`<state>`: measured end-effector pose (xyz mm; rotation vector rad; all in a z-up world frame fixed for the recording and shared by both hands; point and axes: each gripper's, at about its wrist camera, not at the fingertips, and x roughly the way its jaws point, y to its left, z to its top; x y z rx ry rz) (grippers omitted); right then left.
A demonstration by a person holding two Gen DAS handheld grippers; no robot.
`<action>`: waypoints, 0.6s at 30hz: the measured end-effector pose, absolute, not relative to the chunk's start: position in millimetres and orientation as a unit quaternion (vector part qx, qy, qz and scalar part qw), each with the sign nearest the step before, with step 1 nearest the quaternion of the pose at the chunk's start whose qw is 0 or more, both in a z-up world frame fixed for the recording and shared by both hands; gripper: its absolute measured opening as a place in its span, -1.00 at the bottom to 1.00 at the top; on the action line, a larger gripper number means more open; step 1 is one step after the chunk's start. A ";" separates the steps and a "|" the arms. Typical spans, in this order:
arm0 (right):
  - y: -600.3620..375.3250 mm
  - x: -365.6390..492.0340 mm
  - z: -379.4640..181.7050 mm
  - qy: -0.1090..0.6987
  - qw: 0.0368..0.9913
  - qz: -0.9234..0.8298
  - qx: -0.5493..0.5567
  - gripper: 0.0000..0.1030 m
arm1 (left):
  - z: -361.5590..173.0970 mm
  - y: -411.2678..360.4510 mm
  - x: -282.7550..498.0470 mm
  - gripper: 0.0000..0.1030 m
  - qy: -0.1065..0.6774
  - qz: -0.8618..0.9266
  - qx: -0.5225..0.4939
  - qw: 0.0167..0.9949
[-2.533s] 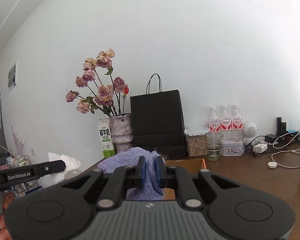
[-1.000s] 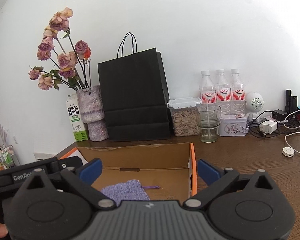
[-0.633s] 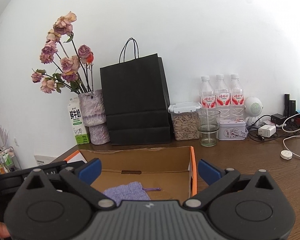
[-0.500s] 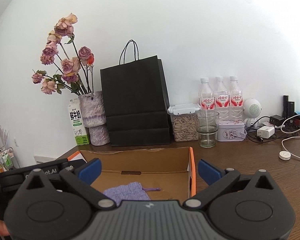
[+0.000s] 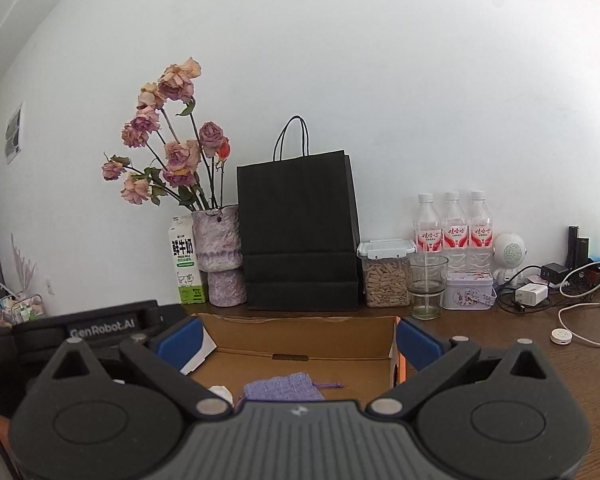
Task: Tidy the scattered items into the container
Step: 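Withdraw both tools from the box back toward the table items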
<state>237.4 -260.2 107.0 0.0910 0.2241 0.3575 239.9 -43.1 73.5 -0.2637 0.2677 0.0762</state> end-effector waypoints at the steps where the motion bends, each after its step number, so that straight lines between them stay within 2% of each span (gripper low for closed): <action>1: -260.5 232.2 107.2 0.112 0.977 0.178 0.044 1.00 | 76.1 -41.6 233.6 1.00 0.128 0.037 -0.129 0.983; 18: -258.3 163.5 104.5 0.134 0.978 0.161 0.011 1.00 | 90.8 5.9 152.0 1.00 0.109 0.083 -0.105 0.985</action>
